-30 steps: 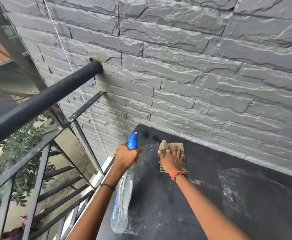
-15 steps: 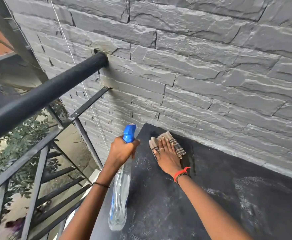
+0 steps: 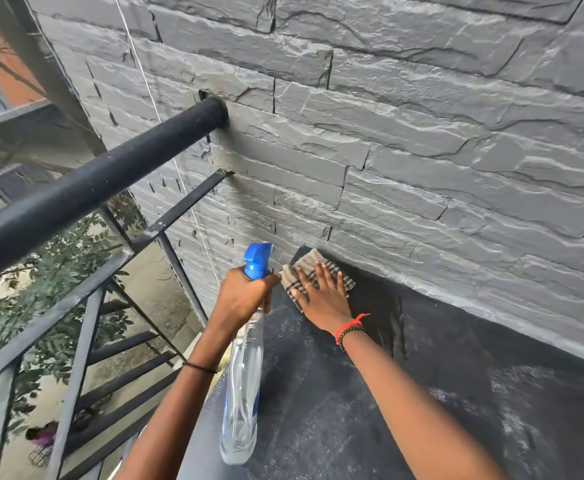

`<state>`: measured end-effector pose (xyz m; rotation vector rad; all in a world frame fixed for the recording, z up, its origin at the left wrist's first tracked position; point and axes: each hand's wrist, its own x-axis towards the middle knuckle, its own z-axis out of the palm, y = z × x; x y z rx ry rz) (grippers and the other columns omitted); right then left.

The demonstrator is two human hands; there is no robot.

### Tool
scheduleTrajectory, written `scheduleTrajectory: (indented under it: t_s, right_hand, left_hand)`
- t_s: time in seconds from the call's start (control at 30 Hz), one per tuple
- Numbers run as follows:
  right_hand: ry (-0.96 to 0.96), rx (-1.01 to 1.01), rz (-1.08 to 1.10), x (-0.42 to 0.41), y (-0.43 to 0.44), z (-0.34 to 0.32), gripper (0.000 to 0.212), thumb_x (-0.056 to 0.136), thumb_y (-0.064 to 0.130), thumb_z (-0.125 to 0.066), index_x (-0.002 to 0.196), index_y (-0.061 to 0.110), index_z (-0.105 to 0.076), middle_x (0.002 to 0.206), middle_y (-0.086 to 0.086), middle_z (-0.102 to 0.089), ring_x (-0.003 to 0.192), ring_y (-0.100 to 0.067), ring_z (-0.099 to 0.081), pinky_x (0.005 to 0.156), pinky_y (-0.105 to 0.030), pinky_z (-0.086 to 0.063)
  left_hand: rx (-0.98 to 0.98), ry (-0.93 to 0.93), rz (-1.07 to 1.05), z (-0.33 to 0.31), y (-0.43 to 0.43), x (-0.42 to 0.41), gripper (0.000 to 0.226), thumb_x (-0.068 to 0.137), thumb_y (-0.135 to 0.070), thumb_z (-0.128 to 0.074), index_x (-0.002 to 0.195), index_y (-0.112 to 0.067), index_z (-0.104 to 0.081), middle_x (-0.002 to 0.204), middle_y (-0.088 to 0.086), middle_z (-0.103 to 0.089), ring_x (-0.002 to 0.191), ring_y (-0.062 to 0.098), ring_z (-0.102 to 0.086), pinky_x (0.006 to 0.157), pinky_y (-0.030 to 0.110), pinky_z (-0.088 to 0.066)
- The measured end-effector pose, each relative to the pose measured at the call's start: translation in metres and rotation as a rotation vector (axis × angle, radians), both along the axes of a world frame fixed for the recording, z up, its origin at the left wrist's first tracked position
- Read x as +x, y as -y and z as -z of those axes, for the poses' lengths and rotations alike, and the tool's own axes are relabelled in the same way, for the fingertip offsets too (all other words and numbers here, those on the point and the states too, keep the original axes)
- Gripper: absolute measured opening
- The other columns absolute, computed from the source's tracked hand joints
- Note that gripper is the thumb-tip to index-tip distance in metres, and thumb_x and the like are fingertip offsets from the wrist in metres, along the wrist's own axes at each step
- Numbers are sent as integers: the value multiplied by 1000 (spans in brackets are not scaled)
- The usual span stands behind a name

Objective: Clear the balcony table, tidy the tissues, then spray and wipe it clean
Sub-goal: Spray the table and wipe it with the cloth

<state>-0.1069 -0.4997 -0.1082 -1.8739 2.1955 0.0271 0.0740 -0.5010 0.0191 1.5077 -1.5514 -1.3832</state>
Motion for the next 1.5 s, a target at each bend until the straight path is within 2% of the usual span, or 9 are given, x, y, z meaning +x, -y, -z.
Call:
scheduleTrajectory:
  t_s: [0.13, 0.37, 0.5, 0.63, 0.73, 0.9, 1.2, 1.33, 1.5]
  right_hand:
    - [-17, -1, -119, -11, -30, 3, 59, 94, 60, -10, 147, 40, 9, 158, -4, 14, 145, -19, 15, 118, -45, 9]
    - [22, 35, 38, -14, 19, -5, 56, 97, 56, -12, 149, 39, -1, 159, -5, 11, 146, -23, 10, 116, -46, 12]
    - [14, 67, -112, 7, 33, -7, 56, 97, 55, -11, 150, 38, 0, 158, -4, 13, 146, -22, 14, 116, -47, 14]
    - [23, 53, -244, 5, 5, -3, 55, 97, 58, -9, 148, 42, 5, 156, 1, 19, 144, -18, 18, 116, -42, 14]
    - [1, 71, -170, -19, -15, -1, 56, 96, 59, -5, 146, 41, 11, 153, 1, 25, 142, -19, 20, 115, -39, 15]
    - [-2, 109, 51, -30, 2, -7, 56, 97, 57, -9, 147, 42, 9, 157, -4, 17, 145, -25, 13, 118, -49, 7]
    - [9, 120, -101, -36, -44, -12, 56, 97, 57, -12, 147, 43, 10, 156, 1, 19, 144, -18, 17, 118, -43, 8]
    - [22, 97, 115, -55, -72, -9, 55, 97, 55, -17, 148, 44, 4, 159, -2, 10, 147, -22, 5, 119, -43, 3]
    - [60, 86, 316, -62, -100, -11, 56, 98, 53, -19, 150, 38, -2, 160, -6, 5, 147, -26, 2, 119, -45, 2]
  left_hand:
    - [7, -21, -15, -1, 2, 3, 16, 80, -18, -65, 72, -7, -60, 57, 7, -60, 52, 19, -54, 55, 27, -41]
    - [5, -25, -32, -1, 0, 8, 19, 80, -18, -66, 65, -10, -58, 54, 5, -58, 51, 19, -53, 54, 26, -41]
    - [10, -14, -2, -3, -2, 10, 16, 80, -17, -66, 71, -7, -58, 57, 7, -58, 53, 19, -52, 56, 27, -43]
    - [0, -19, -10, -6, -5, 15, 17, 81, -15, -65, 67, -7, -57, 55, 6, -58, 47, 16, -52, 48, 19, -42]
    - [3, -7, -24, -1, -7, 18, 19, 78, -20, -65, 62, -12, -58, 53, 6, -60, 50, 18, -53, 55, 24, -43]
    - [12, 45, -5, 8, -16, 19, 23, 78, -23, -64, 59, -13, -58, 52, 8, -61, 52, 17, -54, 62, 29, -45]
    - [43, 80, 31, 14, -30, 8, 25, 77, -23, -65, 57, -10, -59, 49, 8, -60, 49, 18, -54, 65, 28, -46]
    - [61, 115, 38, 14, -34, 6, 29, 77, -25, -65, 53, -12, -58, 47, 4, -60, 48, 16, -52, 61, 27, -42]
    - [129, 176, 113, 8, -42, 2, 24, 58, -33, -55, 47, -12, -57, 45, 1, -60, 47, 11, -51, 56, 24, -40]
